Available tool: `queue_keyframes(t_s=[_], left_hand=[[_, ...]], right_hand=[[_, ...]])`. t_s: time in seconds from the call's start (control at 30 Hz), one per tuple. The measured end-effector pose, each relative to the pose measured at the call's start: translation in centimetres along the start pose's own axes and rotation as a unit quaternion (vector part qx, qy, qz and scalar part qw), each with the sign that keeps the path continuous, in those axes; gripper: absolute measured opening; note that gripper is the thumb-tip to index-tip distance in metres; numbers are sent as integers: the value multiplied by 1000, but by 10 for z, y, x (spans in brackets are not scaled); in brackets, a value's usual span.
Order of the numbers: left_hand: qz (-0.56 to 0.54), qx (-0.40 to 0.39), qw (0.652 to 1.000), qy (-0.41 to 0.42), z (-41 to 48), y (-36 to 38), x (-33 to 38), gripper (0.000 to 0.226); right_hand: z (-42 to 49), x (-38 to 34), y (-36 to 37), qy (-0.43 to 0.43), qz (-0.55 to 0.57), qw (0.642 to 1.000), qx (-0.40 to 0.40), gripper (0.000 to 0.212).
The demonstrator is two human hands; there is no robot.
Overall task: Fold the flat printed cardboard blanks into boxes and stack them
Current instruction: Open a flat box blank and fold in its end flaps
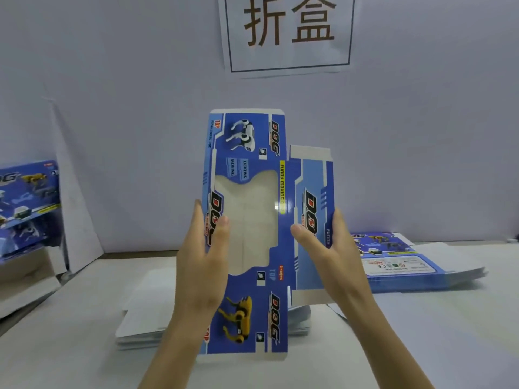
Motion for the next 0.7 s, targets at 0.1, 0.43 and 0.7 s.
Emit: queue_keyframes(t_s=[0.1, 0.43, 0.7], left_hand=[[-3, 6, 1000, 3, -2, 3, -2, 83], [-2, -58, 998, 6, -14, 28, -4, 80], [-116, -140, 983, -30, 1, -17, 5, 103]], right_hand=[[1, 0, 2, 8, -2, 1000, -10, 84], [-6, -5, 17, 31, 94, 985, -142, 74], [-5, -8, -3, 104, 200, 956, -187, 31]])
Point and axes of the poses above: each hand's wrist, its own z-axis towards the middle knuckle, its own y-axis out of the palm, x = y × z, the point moved 2 cm from there along z, towards the middle knuckle, and after that the axes turned 7 degrees about -x, right-handed, at the moved point
